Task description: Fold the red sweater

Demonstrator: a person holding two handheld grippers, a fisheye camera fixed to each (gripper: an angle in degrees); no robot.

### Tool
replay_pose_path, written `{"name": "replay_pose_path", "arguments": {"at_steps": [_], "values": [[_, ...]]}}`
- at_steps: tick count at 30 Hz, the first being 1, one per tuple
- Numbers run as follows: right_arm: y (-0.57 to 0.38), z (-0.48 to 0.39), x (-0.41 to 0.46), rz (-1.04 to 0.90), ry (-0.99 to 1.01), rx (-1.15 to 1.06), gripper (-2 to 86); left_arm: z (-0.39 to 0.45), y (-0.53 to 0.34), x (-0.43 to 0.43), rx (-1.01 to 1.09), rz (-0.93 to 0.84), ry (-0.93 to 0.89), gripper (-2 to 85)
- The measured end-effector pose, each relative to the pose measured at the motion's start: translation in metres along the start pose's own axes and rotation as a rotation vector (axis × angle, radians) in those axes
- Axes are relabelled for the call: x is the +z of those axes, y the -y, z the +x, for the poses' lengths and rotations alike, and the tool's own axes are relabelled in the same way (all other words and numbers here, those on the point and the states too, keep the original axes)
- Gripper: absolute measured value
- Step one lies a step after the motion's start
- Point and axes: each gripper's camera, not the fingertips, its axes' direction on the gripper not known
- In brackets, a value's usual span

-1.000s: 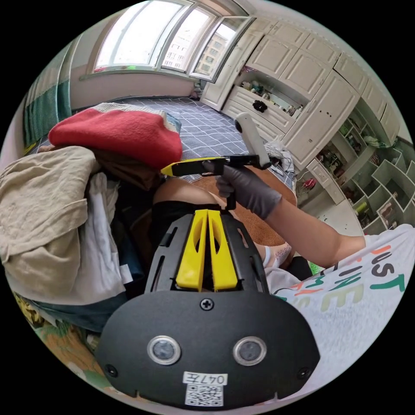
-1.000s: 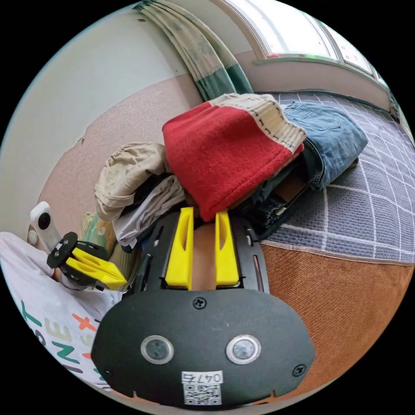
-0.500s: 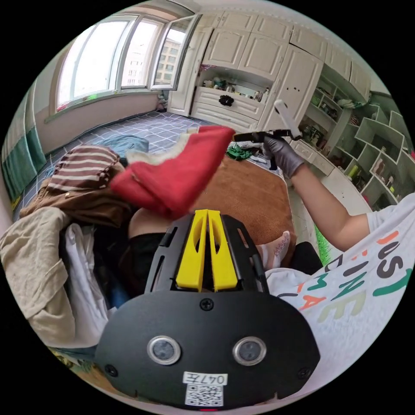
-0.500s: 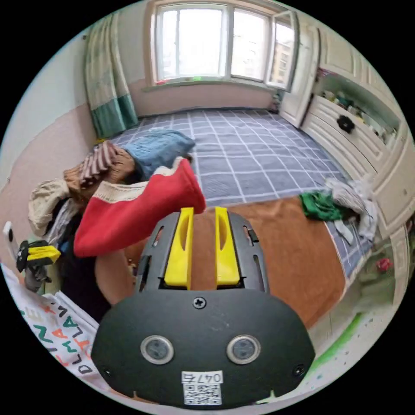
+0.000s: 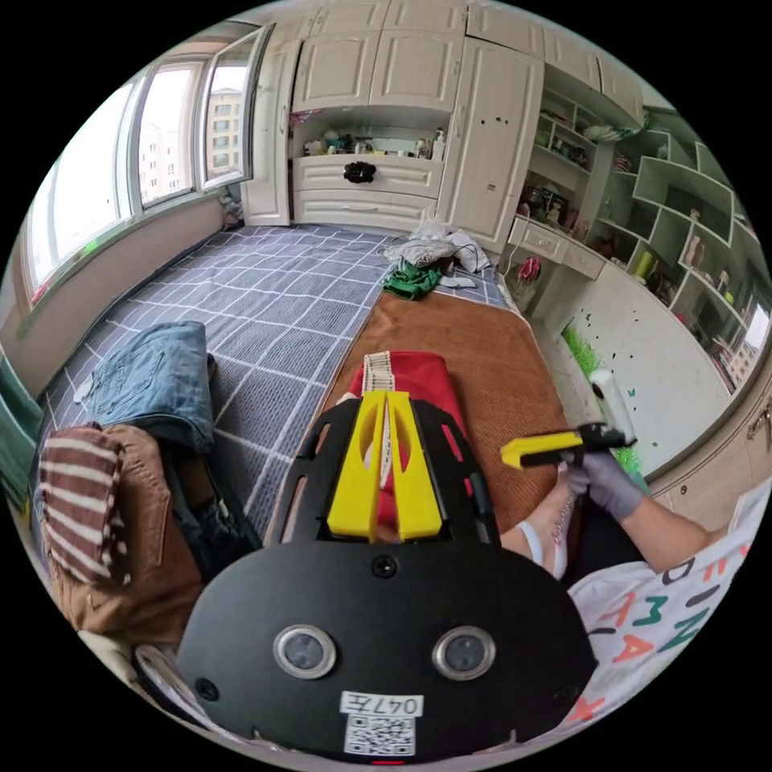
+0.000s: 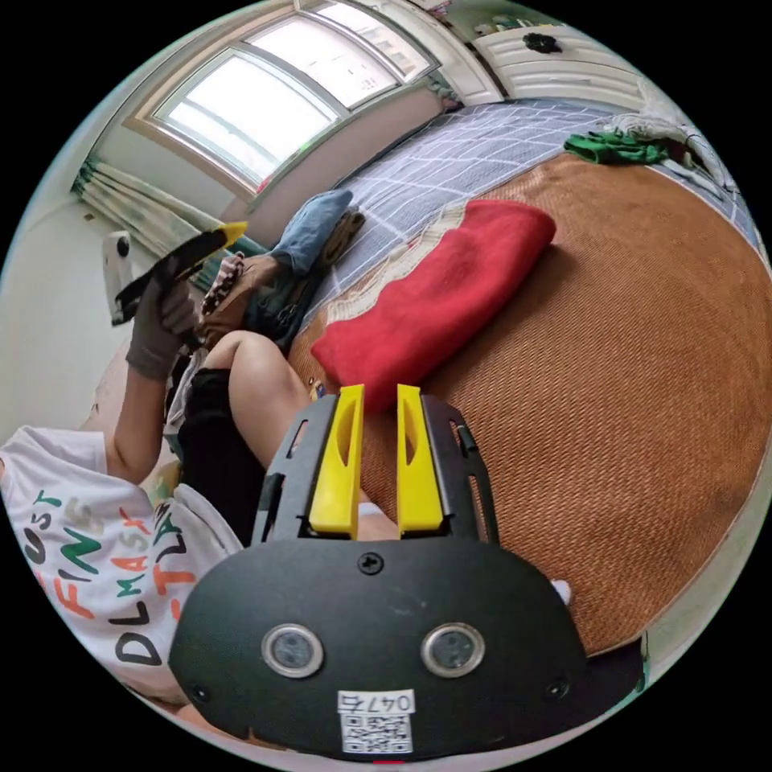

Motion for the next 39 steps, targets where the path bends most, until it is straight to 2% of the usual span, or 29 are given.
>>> {"name": "replay_pose_path", "arguments": {"at_steps": [4,7,8,11,17,39], "values": [[0.004,-0.004,0.029,-0.085,-0.032,-0.071,0.6,-0.041,0.037,0.115,-0.095,-0.030,-0.109,-1.0],[0.002,0.014,0.043,-0.112,0.038,-0.030,0.1,-0.064,0.012,0.183,-0.162,-0.095,-0.173,-1.0],[0.001,0.017,0.044,-0.103,0.048,-0.022,0.0,-0.076,-0.002,0.203,-0.249,-0.133,-0.216,-1.0],[-0.001,0.034,0.048,-0.064,0.096,0.032,-0.2,-0.095,-0.013,0.213,-0.390,-0.101,-0.341,-1.0],[0.008,0.038,0.073,-0.125,0.040,0.051,0.0,-0.084,-0.024,0.232,-0.504,-0.026,-0.384,-1.0],[0.056,0.049,0.106,-0.157,0.115,0.133,0.7,0.082,0.013,0.323,-0.490,-0.112,-0.444,-1.0]]}}
